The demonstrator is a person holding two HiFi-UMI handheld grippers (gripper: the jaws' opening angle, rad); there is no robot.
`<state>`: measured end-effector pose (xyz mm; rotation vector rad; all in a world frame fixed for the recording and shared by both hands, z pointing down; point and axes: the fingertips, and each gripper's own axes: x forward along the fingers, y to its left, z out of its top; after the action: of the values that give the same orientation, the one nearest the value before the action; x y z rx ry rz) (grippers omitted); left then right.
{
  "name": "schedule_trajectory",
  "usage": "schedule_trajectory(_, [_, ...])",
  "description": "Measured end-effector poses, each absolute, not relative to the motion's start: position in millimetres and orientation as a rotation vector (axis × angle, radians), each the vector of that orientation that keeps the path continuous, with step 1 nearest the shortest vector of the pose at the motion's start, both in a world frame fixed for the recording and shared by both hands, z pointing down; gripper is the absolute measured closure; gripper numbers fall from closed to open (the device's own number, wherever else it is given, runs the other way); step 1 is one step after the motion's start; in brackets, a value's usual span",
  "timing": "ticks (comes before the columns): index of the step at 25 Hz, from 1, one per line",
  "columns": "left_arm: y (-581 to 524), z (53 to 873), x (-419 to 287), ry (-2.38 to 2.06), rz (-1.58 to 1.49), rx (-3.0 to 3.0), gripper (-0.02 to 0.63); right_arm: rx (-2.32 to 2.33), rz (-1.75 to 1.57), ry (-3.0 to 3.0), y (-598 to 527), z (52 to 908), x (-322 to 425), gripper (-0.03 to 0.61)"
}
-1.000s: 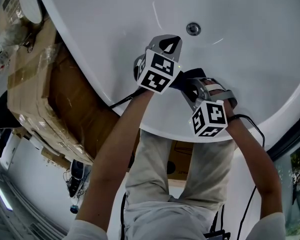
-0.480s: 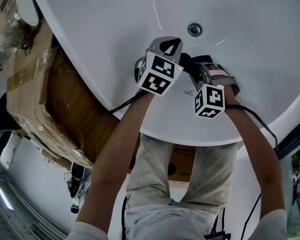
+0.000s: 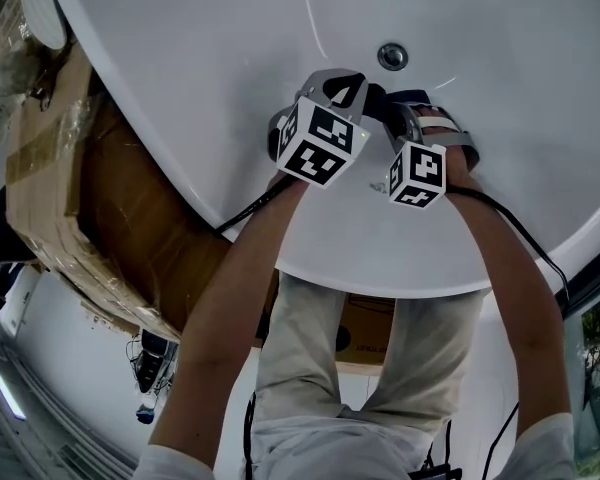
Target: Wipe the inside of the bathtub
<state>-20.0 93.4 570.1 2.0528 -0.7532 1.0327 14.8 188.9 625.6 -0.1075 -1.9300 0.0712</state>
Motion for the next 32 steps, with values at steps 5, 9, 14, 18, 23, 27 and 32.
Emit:
schedule_trajectory(5, [98,577,-20,-0.741,1.045,2.055,0.617,-0.142,0.041,-1.906,181,648,13,0.523])
schedule_trajectory(9, [102,579,-15,-0.714,1.047,2.07,0.617,-0.185,0.012,-1.883,179,664,11,0.523])
schedule_trajectory(14, [106,584,-14,-0.686,1.059,2.08,0.617,-0.219,-0.014,-1.854,175,685,14,0.523])
schedule_trajectory(18, [107,589,-18,-0.664,1.071,2.086,0.618,-0.24,-0.026,-1.844,172,696,16,0.523])
schedule_trajectory(23, [105,595,-23,-0.665,1.078,2.071,0.617,-0.225,0.052,-1.827,172,713,21,0.523])
schedule_trajectory(27, [108,599,-19,-0.65,1.077,2.071,0.617,-0.223,0.093,-1.797,173,727,29,0.522])
schedule_trajectory(32, [110,603,-16,-0.637,1.074,2.068,0.617,-0.252,0.184,-1.753,180,739,35,0.518])
